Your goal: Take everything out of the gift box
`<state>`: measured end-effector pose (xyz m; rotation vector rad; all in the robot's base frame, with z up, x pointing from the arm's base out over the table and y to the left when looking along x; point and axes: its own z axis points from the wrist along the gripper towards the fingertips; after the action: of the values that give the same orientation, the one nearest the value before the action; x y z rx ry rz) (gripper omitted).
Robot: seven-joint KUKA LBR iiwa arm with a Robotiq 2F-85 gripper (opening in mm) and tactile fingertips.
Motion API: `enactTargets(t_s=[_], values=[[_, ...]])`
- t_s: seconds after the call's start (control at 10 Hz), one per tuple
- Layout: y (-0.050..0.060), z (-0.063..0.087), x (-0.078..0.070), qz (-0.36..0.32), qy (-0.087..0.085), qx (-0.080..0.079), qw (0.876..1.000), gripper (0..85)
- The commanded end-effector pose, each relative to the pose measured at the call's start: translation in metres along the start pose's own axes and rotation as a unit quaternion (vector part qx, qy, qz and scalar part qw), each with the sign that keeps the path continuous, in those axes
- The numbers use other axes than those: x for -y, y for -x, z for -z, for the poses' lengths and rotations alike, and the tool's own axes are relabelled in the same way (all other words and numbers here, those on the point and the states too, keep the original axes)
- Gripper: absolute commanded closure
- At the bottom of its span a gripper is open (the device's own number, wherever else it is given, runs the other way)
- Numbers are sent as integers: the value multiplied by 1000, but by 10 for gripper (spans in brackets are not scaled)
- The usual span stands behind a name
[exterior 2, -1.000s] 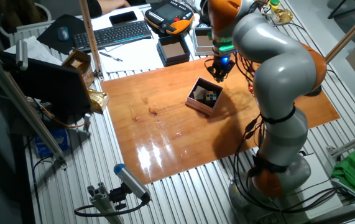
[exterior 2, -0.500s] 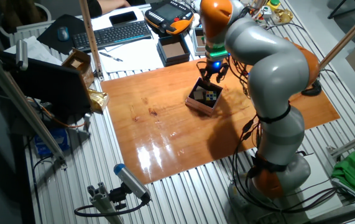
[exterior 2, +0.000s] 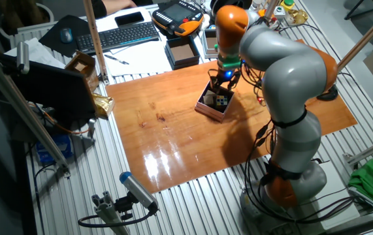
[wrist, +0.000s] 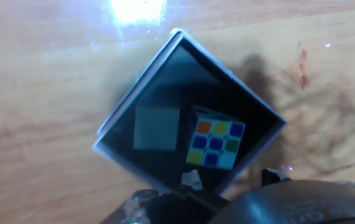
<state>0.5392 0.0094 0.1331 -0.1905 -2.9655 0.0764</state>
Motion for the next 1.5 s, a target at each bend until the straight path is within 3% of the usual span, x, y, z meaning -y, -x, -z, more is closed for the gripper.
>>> enactTargets(t_s=[0.0,0.5,1.0,1.4], values=[[4,-17,1,3,1,6,1000,227],[8,-39,7,8,7,22,1000,203],[7,-47,7,8,12,30,999,183],[7,-46,10,-23,8,47,999,117]])
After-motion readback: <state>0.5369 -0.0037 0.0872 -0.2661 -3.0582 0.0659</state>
